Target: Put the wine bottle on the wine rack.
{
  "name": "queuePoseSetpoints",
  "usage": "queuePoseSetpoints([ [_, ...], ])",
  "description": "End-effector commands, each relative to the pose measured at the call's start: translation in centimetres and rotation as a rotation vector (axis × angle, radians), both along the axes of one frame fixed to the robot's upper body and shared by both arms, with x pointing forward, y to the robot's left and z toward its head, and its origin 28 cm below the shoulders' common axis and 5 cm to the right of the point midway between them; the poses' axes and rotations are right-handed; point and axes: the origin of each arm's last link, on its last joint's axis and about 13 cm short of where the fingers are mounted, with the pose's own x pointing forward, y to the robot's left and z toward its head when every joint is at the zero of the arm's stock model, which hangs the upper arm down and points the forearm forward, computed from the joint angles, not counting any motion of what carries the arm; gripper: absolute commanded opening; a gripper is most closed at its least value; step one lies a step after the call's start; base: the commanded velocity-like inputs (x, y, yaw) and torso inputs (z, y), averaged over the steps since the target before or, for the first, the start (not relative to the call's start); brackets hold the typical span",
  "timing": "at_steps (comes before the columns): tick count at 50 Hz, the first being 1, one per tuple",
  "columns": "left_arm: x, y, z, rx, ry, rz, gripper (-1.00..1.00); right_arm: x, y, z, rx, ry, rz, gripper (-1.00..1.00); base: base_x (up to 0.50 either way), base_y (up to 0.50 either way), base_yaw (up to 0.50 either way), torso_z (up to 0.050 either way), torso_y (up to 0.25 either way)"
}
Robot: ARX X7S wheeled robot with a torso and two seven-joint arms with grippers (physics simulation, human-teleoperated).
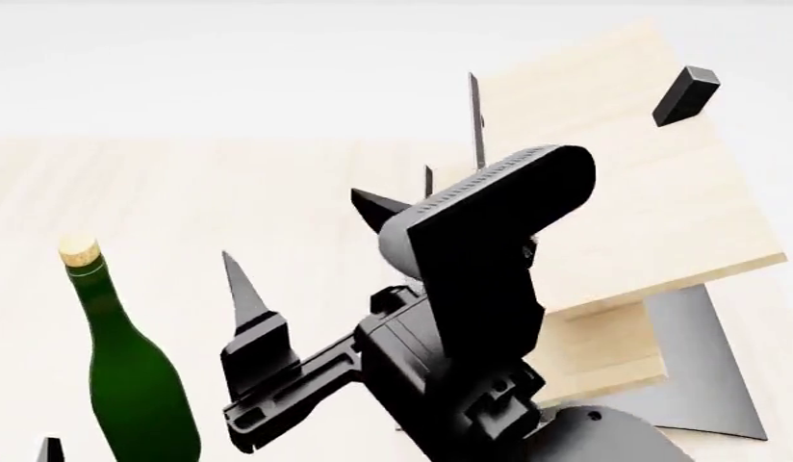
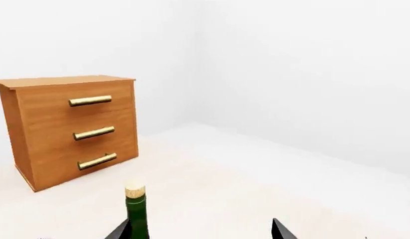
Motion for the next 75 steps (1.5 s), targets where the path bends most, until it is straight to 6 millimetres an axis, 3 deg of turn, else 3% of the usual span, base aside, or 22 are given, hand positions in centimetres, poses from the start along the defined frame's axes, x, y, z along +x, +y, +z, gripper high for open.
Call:
queuePoseSetpoints([
  [1,0.0,-0.1,0.0,0.001,0.000,-0.001,1.00,-0.2,-0.4,2.3,0.015,0.130,0.272,1.00,0.00,0.00,0.00,0.000,0.000],
  [21,0.1,-0.1,-0.2,0.005,0.004,-0.003,1.00,5.2,1.6,2.1,-0.083,0.288,0.298,1.00,0.00,0.00,0.00,0.000,0.000],
  [30,0.0,-0.1,-0.2,0.003,0.005,-0.003,1.00,6.4,3.2,1.1,-0.135,0.321,0.301,1.00,0.00,0.00,0.00,0.000,0.000],
  [59,0.0,0.0,-0.1,-0.001,0.004,-0.006,1.00,7.0,6.7,-0.1,-0.173,0.262,0.347,1.00,0.00,0.00,0.00,0.000,0.000],
  [75,0.0,0.0,-0.1,-0.002,0.003,-0.007,1.00,8.6,9.2,-1.4,-0.119,0.207,0.304,1.00,0.00,0.00,0.00,0.000,0.000],
])
